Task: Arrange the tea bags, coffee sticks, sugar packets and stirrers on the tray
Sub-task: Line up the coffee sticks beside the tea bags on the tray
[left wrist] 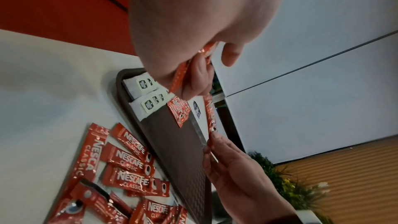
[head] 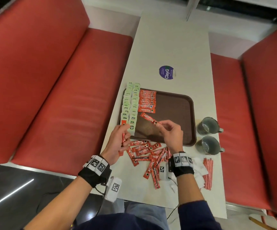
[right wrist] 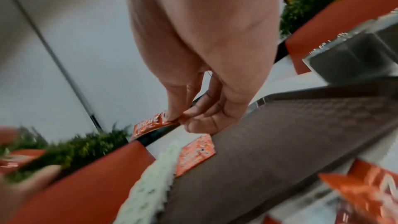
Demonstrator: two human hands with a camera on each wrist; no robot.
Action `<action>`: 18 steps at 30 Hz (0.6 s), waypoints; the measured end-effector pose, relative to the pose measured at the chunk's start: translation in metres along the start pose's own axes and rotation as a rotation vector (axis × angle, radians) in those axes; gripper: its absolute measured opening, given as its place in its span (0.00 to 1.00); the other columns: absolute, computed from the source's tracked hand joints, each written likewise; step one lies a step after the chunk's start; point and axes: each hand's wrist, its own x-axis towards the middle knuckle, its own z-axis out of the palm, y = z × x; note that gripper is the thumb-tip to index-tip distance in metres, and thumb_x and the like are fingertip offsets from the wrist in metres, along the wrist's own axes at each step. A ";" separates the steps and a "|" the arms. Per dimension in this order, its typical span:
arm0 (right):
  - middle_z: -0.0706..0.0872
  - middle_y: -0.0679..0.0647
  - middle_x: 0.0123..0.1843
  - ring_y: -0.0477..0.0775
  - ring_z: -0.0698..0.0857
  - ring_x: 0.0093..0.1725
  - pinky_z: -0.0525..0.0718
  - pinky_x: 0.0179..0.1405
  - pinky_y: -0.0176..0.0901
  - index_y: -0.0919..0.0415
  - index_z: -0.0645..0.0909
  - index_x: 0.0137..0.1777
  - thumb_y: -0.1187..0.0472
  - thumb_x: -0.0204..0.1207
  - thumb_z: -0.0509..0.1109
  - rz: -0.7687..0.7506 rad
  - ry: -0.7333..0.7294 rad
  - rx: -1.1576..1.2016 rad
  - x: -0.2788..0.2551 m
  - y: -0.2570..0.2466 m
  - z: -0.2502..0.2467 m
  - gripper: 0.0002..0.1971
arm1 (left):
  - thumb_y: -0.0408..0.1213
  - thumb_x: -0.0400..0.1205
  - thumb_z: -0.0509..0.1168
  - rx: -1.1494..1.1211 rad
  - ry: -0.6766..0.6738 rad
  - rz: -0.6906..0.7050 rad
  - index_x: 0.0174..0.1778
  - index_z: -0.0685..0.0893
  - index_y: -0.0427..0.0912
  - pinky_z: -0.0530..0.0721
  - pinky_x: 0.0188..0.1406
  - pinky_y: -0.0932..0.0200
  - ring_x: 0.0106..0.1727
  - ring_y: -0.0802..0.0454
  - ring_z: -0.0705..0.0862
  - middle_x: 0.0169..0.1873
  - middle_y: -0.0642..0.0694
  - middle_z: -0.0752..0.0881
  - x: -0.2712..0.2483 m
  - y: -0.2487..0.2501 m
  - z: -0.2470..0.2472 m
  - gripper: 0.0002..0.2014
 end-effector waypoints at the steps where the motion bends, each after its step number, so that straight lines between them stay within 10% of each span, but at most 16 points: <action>1: 0.96 0.43 0.44 0.45 0.95 0.46 0.96 0.58 0.55 0.48 0.94 0.52 0.53 0.83 0.83 -0.014 0.008 -0.085 0.016 0.005 0.000 0.02 | 0.42 0.92 0.67 0.008 0.005 -0.017 0.69 0.77 0.41 0.58 0.15 0.64 0.25 0.57 0.65 0.32 0.51 0.73 0.003 -0.001 -0.004 0.13; 13: 0.92 0.51 0.52 0.56 0.87 0.59 0.87 0.64 0.54 0.45 0.91 0.47 0.51 0.83 0.84 0.063 -0.120 -0.478 0.135 0.019 0.027 0.05 | 0.49 0.85 0.72 0.214 0.073 -0.070 0.62 0.81 0.45 0.50 0.37 0.43 0.33 0.50 0.71 0.37 0.47 0.85 0.010 -0.020 -0.034 0.15; 18: 0.90 0.55 0.58 0.57 0.87 0.56 0.87 0.58 0.54 0.47 0.91 0.49 0.51 0.83 0.83 0.122 -0.081 -0.493 0.139 0.022 0.036 0.04 | 0.45 0.91 0.69 0.211 0.081 -0.077 0.63 0.80 0.44 0.54 0.27 0.54 0.30 0.52 0.71 0.36 0.48 0.84 0.010 -0.021 -0.040 0.11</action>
